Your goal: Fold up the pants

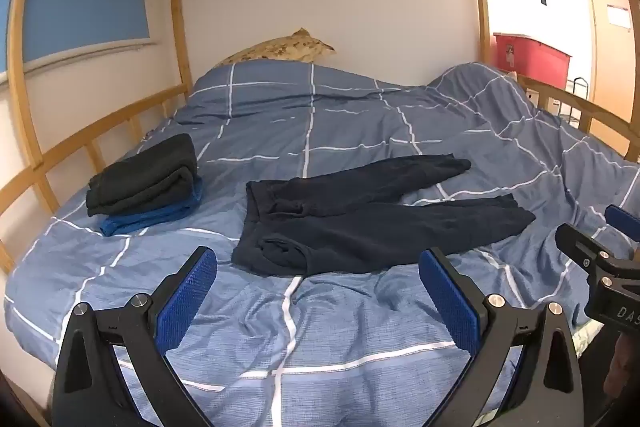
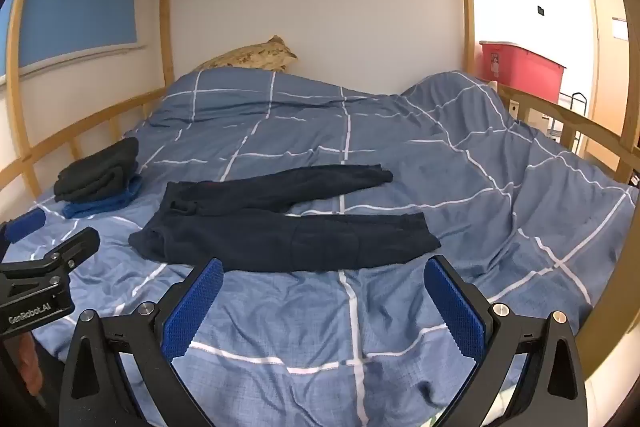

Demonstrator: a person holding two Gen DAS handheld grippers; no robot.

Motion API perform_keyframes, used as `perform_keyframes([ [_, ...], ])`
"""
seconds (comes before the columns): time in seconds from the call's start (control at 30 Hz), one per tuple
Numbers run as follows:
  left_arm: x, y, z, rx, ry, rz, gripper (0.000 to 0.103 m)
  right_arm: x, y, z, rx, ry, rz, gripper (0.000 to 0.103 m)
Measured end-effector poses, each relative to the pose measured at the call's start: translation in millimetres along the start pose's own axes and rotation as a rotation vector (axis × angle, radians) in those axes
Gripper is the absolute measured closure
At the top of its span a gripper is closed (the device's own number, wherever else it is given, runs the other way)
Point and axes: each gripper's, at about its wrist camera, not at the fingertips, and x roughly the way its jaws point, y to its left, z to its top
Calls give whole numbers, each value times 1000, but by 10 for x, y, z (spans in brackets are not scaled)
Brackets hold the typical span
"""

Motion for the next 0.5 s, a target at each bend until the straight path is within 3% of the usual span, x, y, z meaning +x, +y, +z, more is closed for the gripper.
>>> perform_keyframes([
  [0.5, -104, -5, 5, -16, -31, -23, 0, -57, 9, 27, 9, -18, 5, 1],
])
